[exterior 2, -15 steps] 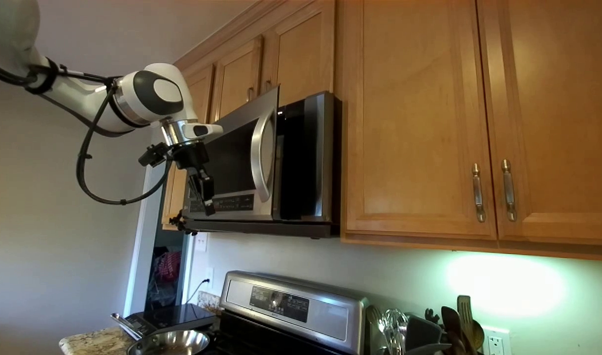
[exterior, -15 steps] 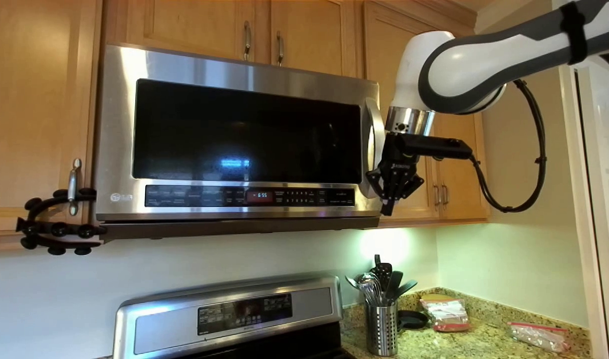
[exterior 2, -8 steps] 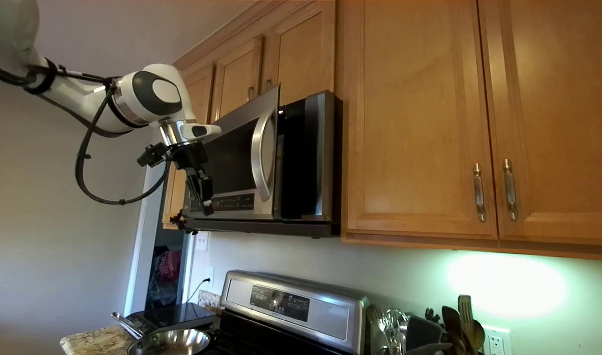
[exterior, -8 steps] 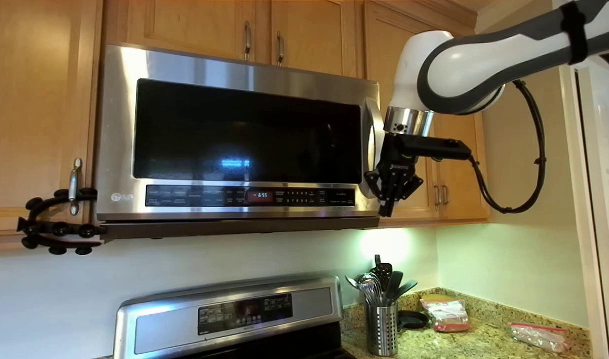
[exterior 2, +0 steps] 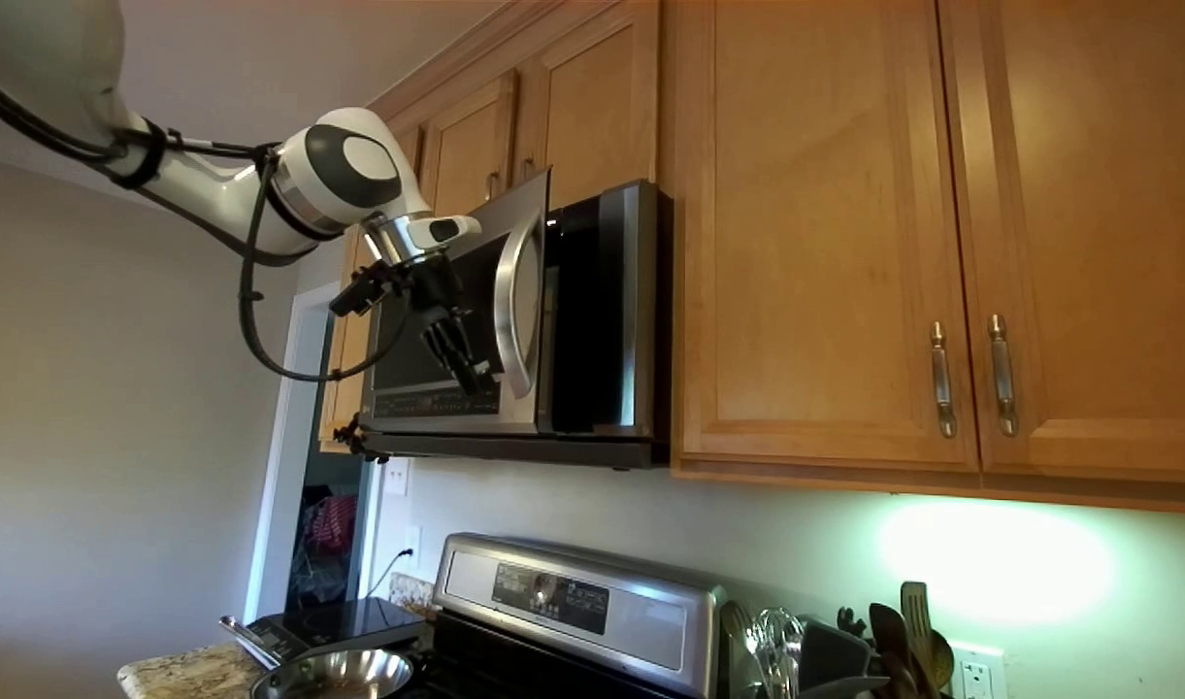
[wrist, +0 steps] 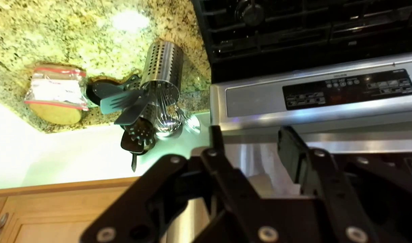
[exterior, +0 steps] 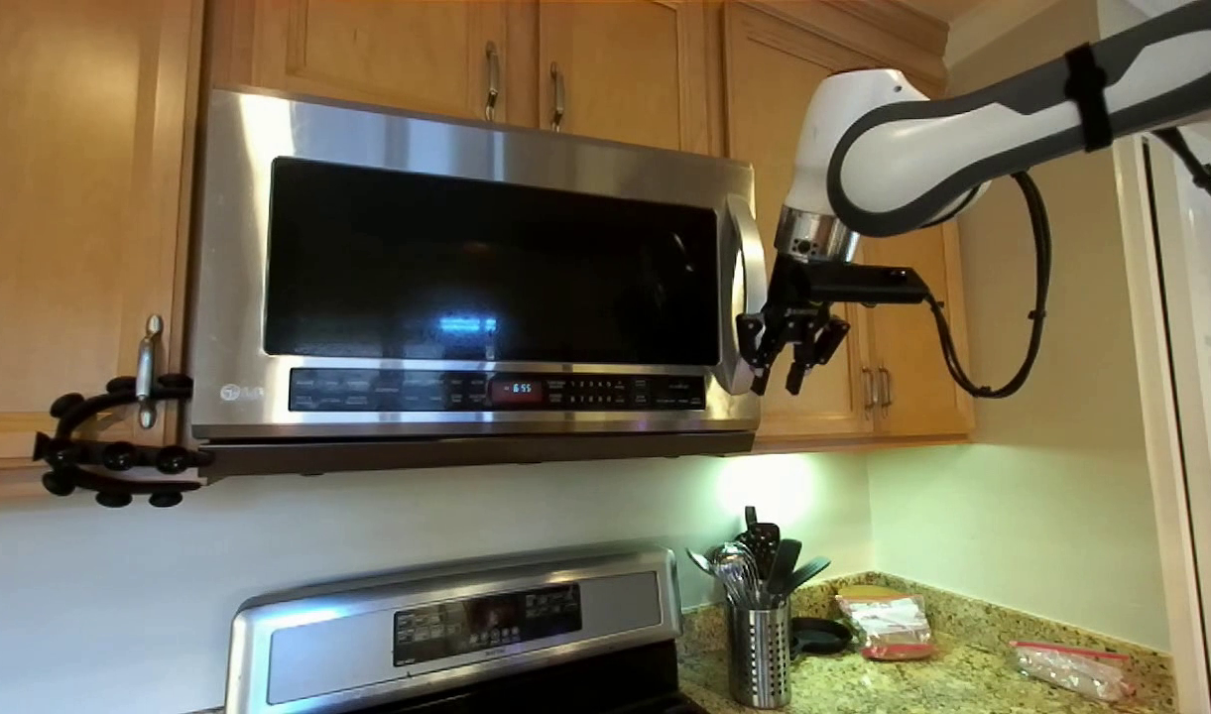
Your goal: Close the microwave
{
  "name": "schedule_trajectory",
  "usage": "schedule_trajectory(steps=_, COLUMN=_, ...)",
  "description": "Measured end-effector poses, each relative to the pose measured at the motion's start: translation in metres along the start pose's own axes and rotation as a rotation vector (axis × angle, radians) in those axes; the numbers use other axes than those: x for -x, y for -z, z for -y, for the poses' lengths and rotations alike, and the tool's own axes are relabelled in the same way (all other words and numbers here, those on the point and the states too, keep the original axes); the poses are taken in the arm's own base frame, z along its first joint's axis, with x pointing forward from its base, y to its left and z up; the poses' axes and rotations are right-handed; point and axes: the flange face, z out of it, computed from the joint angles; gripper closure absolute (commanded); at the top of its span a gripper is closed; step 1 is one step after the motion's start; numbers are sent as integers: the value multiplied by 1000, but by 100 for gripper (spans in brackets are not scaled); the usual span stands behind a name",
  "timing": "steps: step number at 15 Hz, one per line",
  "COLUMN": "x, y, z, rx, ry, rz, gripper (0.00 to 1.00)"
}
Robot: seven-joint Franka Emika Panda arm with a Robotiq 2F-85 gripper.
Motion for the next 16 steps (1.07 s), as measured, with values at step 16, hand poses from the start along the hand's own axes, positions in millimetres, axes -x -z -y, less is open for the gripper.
schedule_trajectory(steps=16, x=-107, y=-64, z=-3, rx=-96, ry=65, rz=-58, gripper=93)
